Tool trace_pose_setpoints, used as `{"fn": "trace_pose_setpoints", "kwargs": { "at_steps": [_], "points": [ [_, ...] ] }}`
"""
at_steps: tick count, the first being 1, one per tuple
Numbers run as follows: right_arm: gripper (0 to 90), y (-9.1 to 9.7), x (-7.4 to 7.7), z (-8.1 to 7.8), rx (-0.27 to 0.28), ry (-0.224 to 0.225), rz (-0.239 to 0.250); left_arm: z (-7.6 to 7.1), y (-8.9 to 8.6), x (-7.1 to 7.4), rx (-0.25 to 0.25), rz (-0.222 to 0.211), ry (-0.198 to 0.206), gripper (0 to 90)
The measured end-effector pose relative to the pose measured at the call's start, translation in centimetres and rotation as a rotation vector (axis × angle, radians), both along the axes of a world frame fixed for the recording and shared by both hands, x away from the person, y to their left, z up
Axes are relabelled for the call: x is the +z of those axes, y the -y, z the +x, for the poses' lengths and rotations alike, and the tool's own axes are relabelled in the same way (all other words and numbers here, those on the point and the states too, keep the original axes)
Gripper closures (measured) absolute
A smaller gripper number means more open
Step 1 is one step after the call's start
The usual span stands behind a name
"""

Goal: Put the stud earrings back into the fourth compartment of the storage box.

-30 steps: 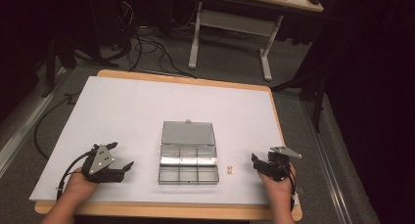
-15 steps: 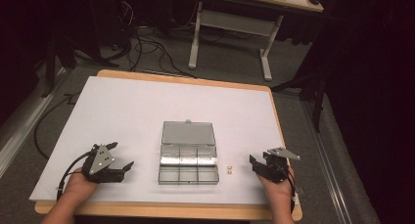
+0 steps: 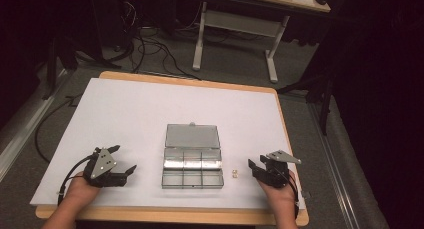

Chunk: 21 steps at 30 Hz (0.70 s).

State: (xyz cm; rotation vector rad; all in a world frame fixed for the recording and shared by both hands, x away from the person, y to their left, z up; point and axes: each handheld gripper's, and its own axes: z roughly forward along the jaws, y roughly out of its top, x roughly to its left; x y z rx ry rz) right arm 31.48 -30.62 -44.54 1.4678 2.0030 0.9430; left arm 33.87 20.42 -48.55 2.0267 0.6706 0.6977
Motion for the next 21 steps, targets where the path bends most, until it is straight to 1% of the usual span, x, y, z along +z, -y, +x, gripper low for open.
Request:
{"fn": "trace_pose_setpoints", "kwargs": {
  "at_steps": [2,5,8,10,11,13,15,16,17,18,21],
  "points": [
    [47.7,-0.3,0.1,0.0,0.020,-0.002,-0.004,0.0,0.0,0.0,0.001,-0.001,0.001,15.2],
    [47.3,-0.9,0.1,0.0,0.035,-0.004,-0.004,0.0,-0.1,0.0,0.000,-0.003,0.000,15.2],
    [46.8,-1.3,0.1,0.0,0.045,-0.002,-0.017,0.0,-0.1,0.0,0.000,-0.004,-0.001,15.2],
    [46.4,-1.4,0.0,0.0,0.047,-0.003,-0.017,0.0,-0.1,0.0,0.000,-0.003,0.000,15.2],
    [45.6,-1.6,0.1,0.0,0.059,-0.013,-0.007,-0.1,0.0,0.0,0.000,-0.002,0.007,15.2],
    [45.6,-1.7,0.1,0.0,0.063,-0.016,-0.008,-0.1,0.0,0.0,-0.001,0.000,0.008,15.2],
    [45.4,-2.3,0.3,0.3,0.088,-0.024,-0.026,-0.1,0.0,0.0,0.004,0.001,0.010,15.1],
    [45.4,-2.6,0.4,0.4,0.086,-0.036,-0.029,-0.1,0.0,0.0,0.005,0.002,0.011,15.2],
    [45.4,-2.6,0.4,0.4,0.086,-0.036,-0.029,-0.1,0.0,0.0,0.005,0.002,0.011,15.2],
    [44.9,-3.4,1.1,1.0,0.104,-0.054,-0.057,-0.1,0.0,0.0,0.005,0.004,0.015,15.2],
    [45.1,-4.3,2.4,1.6,0.127,-0.060,-0.065,-0.1,0.0,0.0,0.006,0.003,0.007,15.2]
  ]
}}
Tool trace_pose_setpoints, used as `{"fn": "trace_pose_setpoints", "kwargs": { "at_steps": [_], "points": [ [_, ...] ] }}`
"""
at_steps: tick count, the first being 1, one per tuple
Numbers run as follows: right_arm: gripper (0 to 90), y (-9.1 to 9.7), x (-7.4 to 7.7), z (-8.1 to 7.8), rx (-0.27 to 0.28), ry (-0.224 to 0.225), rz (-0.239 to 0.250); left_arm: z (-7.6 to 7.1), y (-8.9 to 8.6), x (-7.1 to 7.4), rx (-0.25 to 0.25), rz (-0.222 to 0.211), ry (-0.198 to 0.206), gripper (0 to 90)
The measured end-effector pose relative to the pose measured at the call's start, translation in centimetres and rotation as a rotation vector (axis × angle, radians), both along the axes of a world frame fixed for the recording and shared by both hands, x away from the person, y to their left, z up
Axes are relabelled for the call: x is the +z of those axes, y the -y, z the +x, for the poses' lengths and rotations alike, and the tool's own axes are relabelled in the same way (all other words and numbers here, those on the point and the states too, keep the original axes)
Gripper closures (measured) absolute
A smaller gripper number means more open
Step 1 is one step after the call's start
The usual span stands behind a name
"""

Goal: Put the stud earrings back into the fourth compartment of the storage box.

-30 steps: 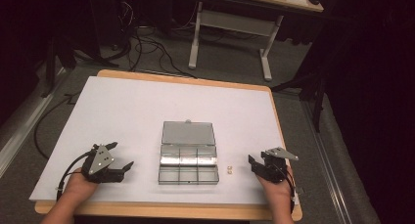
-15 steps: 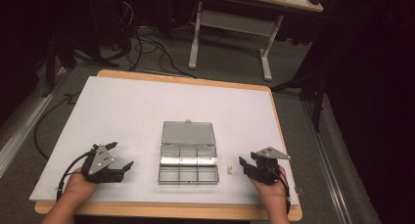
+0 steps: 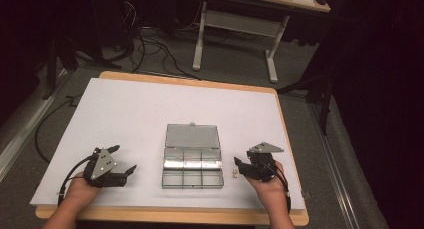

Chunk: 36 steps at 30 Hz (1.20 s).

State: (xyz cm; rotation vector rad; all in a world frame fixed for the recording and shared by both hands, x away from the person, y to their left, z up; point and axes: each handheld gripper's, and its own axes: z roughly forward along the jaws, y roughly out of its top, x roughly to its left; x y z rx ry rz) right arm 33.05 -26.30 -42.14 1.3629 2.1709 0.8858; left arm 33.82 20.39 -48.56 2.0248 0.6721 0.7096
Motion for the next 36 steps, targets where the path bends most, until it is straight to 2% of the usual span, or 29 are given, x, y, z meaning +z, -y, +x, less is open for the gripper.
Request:
{"fn": "trace_pose_setpoints", "kwargs": {
  "at_steps": [1,2,3,4,7,8,11,14,19,23,29,33,36],
  "points": [
    [45.1,0.0,0.0,0.0,0.000,0.000,0.000,0.0,0.0,0.0,0.000,0.000,0.000,15.2],
    [44.9,-0.7,0.9,0.3,0.017,0.013,-0.011,0.0,0.0,0.0,0.000,0.000,0.001,15.2],
    [44.9,-0.7,0.9,0.3,0.017,0.013,-0.011,0.0,0.0,0.0,0.000,0.000,0.001,15.2],
    [44.8,-1.0,1.7,0.5,0.021,0.013,-0.018,-0.1,0.0,0.0,-0.002,-0.002,0.006,15.2],
    [44.4,-1.2,2.1,0.6,0.025,0.002,-0.031,-0.1,0.0,0.0,-0.001,-0.002,0.010,15.2],
    [44.3,-1.3,2.3,0.8,0.031,-0.026,-0.046,-0.2,-0.1,0.0,-0.001,-0.003,0.014,15.1],
    [44.1,-1.0,2.2,1.0,0.042,-0.080,-0.038,-0.2,-0.1,0.0,-0.002,-0.011,0.015,15.2],
    [44.1,-0.8,1.9,1.0,0.042,-0.133,-0.057,-0.2,-0.1,0.0,-0.007,-0.013,0.013,15.1],
    [44.8,-0.5,1.4,1.0,0.031,-0.194,-0.064,-0.2,-0.1,0.0,-0.007,-0.012,0.014,15.2],
    [46.3,-0.7,1.2,1.1,0.024,-0.242,-0.108,-0.3,-0.2,0.0,-0.009,-0.020,0.020,15.1],
    [49.3,-0.5,0.8,1.6,0.034,-0.333,-0.124,-0.2,-0.3,0.0,-0.006,-0.026,0.013,15.1],
    [50.0,-0.4,0.6,1.8,0.032,-0.368,-0.145,-0.2,-0.3,0.0,-0.009,-0.025,0.013,15.1],
    [50.8,-0.3,0.4,2.0,0.030,-0.428,-0.149,-0.2,-0.3,0.0,-0.013,-0.027,0.010,15.1]
  ]
}}
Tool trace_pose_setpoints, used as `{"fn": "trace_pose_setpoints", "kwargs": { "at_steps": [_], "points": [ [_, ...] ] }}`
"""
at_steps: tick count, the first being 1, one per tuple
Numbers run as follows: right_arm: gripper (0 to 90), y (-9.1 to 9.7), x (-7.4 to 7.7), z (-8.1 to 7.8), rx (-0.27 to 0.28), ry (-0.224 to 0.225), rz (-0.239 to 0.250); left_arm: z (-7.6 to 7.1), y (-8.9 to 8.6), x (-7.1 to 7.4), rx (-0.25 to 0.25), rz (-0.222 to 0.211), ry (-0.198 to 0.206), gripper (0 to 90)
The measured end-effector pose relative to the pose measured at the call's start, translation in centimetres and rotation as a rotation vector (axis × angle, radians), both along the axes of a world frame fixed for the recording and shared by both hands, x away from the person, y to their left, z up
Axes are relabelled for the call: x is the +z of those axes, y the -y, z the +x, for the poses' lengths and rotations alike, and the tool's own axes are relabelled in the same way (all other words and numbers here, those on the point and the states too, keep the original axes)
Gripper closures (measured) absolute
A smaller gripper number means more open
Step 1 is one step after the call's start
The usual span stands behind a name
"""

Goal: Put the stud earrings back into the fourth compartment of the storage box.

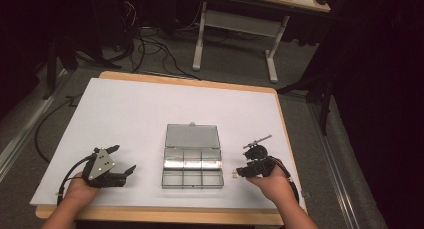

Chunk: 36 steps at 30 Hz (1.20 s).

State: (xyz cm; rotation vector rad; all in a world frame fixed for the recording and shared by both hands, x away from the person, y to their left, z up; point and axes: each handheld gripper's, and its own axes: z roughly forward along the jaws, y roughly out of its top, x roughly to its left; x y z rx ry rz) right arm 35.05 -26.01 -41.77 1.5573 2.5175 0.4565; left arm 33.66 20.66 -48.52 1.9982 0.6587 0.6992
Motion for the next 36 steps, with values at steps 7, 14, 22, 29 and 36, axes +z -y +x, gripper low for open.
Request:
{"fn": "trace_pose_setpoints", "kwargs": {
  "at_steps": [7,14,22,29,36],
  "points": [
    [51.1,-0.3,-0.1,0.2,0.021,-0.069,-0.032,0.0,0.0,0.0,-0.001,-0.002,0.002,15.1],
    [51.1,-0.3,-0.1,0.1,0.044,-0.105,-0.048,0.0,0.0,0.0,-0.002,0.001,-0.001,15.1],
    [51.4,-0.4,0.1,0.2,0.055,-0.147,-0.082,0.3,-0.2,0.1,0.013,-0.028,-0.036,15.2],
    [56.5,-0.7,0.2,0.9,0.070,-0.142,-0.078,0.3,-0.9,0.1,0.009,-0.092,-0.041,15.2],
    [65.9,-1.4,-0.1,1.9,0.074,-0.160,-0.078,0.3,-0.6,0.1,0.004,-0.059,-0.033,15.2]
  ]
}}
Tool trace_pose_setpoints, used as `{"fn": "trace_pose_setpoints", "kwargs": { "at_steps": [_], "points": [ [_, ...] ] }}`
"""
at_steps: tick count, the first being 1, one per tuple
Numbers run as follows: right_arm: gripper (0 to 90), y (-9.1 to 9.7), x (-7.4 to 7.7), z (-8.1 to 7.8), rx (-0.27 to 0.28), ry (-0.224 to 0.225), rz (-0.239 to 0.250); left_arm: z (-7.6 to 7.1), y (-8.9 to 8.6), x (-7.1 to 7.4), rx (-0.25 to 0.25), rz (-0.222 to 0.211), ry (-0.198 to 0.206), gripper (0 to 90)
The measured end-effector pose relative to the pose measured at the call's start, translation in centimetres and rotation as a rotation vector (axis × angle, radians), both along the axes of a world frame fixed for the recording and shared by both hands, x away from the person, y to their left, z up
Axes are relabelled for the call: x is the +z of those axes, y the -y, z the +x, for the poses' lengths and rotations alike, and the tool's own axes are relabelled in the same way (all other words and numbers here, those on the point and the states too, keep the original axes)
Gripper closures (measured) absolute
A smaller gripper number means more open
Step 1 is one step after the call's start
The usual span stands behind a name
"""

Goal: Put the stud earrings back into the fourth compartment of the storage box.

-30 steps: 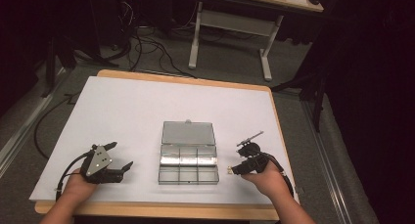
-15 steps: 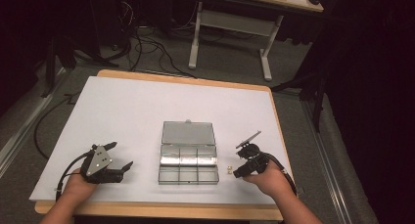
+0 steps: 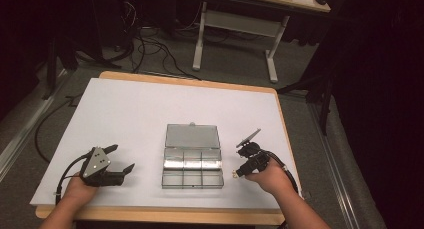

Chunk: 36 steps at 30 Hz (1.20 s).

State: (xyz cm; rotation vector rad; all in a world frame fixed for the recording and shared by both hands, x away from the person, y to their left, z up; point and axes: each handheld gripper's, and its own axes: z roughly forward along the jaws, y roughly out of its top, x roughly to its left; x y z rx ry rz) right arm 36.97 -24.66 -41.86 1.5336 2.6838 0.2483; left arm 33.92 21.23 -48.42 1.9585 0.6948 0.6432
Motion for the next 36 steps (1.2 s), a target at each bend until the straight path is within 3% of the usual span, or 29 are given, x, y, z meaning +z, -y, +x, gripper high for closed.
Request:
{"fn": "trace_pose_setpoints", "kwargs": {
  "at_steps": [5,11,14,18,27,36],
  "points": [
    [70.0,-0.5,-0.3,0.6,0.010,-0.013,-0.006,0.1,0.1,0.0,0.003,0.014,-0.006,15.2],
    [76.0,-1.1,-1.0,1.2,0.007,-0.034,-0.023,-0.1,0.1,0.0,0.002,0.011,0.014,15.2],
    [83.7,-1.1,-1.5,1.5,0.026,-0.048,-0.025,-0.2,0.1,0.0,0.000,0.007,0.014,15.1],
    [84.9,-1.3,-1.7,1.6,0.036,-0.053,-0.030,-0.2,0.1,0.0,0.000,0.009,0.017,15.2],
    [87.2,-1.8,-0.9,1.8,0.074,-0.054,-0.055,-0.2,0.2,0.0,-0.006,0.019,0.022,15.1],
    [87.3,-2.3,0.0,1.6,0.075,-0.062,-0.056,-0.2,0.2,0.0,-0.005,0.019,0.022,15.1]
  ]
}}
